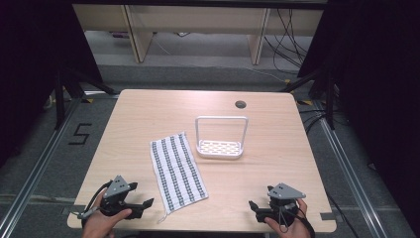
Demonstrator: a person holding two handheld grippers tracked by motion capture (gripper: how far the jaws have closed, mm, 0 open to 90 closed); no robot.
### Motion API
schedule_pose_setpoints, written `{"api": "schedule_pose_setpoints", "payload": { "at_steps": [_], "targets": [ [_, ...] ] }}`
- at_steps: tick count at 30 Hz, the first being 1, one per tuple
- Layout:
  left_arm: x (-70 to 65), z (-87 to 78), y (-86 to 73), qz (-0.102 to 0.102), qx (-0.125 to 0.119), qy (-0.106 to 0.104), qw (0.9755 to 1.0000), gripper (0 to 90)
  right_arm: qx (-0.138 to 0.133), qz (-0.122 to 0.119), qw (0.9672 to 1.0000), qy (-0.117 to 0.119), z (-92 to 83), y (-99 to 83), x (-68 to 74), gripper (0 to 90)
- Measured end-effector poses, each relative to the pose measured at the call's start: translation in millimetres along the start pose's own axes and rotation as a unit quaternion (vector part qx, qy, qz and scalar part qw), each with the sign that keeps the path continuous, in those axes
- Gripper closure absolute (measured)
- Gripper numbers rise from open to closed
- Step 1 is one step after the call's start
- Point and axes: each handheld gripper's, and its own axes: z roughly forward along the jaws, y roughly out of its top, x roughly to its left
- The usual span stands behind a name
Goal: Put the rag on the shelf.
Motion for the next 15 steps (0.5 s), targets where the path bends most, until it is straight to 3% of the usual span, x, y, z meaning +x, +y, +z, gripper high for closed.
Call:
{"api": "schedule_pose_setpoints", "payload": {
  "at_steps": [1,6,7,8,10,12,15],
  "targets": [
    [-1.6,0.0,0.3,-0.008,-0.005,0.005,0.9999,14.7,0.002,0.003,1.0,0.003,0.2,0.0,0.2,17.8],
    [-5.0,0.7,0.9,-0.002,-0.007,-0.004,1.0,14.8,-0.001,0.016,0.9997,0.016,-0.6,2.3,3.4,19.6],
    [-4.3,-0.1,1.0,0.013,0.002,-0.004,0.9999,14.7,-0.001,0.018,0.9997,0.015,-1.0,3.1,4.9,20.0],
    [-6.7,2.0,0.8,0.001,-0.008,-0.01,0.9999,14.8,-0.002,0.015,0.9998,0.015,-0.8,4.0,6.2,20.3],
    [-8.1,1.2,1.0,0.011,0.003,-0.014,0.9998,14.8,-0.008,0.004,0.9998,0.018,0.5,5.9,8.4,21.4],
    [-12.1,2.9,2.0,0.005,-0.003,-0.019,0.9998,14.8,-0.024,-0.002,0.9995,0.019,1.6,9.4,10.4,24.4],
    [-15.2,3.5,2.8,0.009,-0.003,-0.024,0.9997,14.8,-0.025,0.006,0.9992,0.032,2.5,14.3,14.7,25.6]
  ]
}}
